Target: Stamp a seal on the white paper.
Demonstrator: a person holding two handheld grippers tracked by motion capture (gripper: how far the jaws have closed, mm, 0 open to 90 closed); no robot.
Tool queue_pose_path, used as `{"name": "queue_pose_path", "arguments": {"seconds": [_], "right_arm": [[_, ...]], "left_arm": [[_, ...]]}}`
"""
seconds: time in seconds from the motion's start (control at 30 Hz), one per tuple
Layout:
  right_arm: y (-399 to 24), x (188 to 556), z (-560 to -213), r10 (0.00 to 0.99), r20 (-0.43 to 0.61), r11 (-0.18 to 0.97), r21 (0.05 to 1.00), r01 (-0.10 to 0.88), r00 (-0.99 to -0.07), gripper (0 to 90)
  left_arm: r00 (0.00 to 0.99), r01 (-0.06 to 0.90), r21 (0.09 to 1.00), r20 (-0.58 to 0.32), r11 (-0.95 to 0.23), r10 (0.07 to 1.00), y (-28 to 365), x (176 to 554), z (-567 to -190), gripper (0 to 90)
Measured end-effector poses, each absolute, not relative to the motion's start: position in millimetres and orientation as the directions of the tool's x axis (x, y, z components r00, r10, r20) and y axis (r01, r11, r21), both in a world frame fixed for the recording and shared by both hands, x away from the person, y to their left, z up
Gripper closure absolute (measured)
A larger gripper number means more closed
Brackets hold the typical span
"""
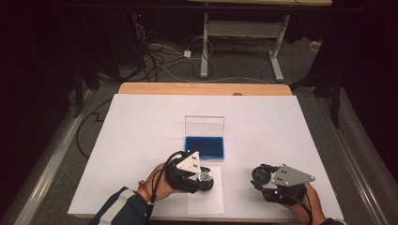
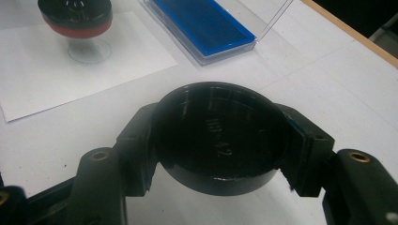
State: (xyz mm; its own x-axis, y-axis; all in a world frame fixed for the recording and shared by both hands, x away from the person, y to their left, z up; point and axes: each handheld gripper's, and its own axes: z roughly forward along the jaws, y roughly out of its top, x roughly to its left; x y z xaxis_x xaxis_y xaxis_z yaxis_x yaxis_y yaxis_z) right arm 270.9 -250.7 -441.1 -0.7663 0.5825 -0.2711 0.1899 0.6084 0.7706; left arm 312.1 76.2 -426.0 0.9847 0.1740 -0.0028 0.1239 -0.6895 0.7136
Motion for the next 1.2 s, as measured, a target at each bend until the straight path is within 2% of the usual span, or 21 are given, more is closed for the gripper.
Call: {"name": "queue_pose_path", "arguments": {"seconds": [0.73, 1.2], "right_arm": [[-251, 271, -442, 0.577, -0.271, 0.614, 0.766, 0.19, -0.771, 37.8], [-250, 271, -442, 0.575, -0.273, 0.616, 0.765, 0.189, -0.771, 37.8]], "left_arm": [[0.985, 0.142, 0.688, -0.026, -0.712, 0.171, 71, 317, -450, 54.3], [0.983, 0.157, 0.681, -0.038, -0.715, 0.18, 73, 318, -451, 54.3]]}}
